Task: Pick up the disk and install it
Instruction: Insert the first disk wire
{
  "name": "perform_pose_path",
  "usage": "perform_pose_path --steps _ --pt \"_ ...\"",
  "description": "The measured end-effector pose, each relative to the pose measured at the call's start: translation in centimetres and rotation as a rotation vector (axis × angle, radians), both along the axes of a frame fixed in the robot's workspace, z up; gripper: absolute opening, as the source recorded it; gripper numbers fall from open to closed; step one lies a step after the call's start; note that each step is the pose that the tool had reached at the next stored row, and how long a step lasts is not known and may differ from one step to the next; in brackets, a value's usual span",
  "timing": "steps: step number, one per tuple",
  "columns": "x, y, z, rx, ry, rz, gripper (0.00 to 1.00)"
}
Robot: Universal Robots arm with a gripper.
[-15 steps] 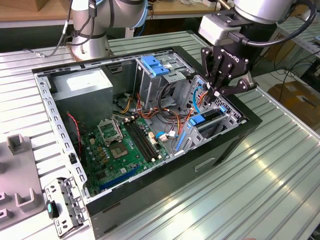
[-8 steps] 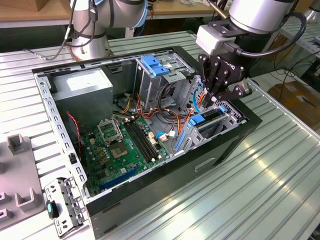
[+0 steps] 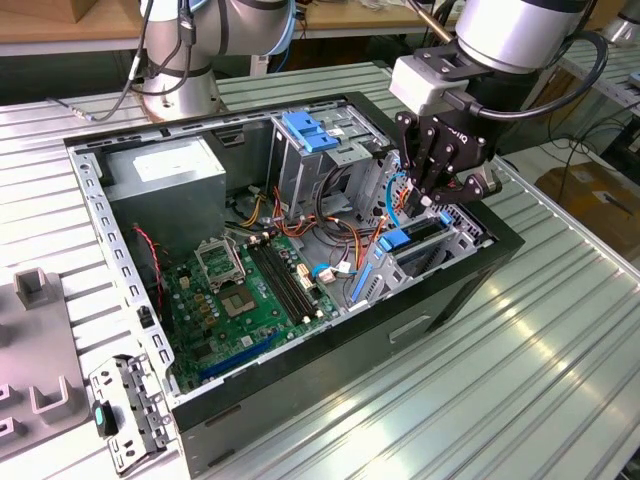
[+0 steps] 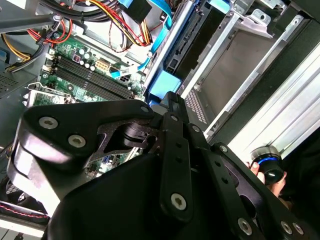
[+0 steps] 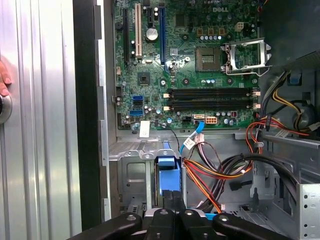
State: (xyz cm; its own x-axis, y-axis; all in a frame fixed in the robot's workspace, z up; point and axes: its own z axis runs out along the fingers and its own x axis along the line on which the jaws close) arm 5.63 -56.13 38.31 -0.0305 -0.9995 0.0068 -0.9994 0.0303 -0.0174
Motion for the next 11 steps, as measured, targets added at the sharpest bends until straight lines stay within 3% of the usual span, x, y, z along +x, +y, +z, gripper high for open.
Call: perform_pose_path --steps 11 --pt "0.03 0.00 0.00 0.0001 0.0000 0.000 0.11"
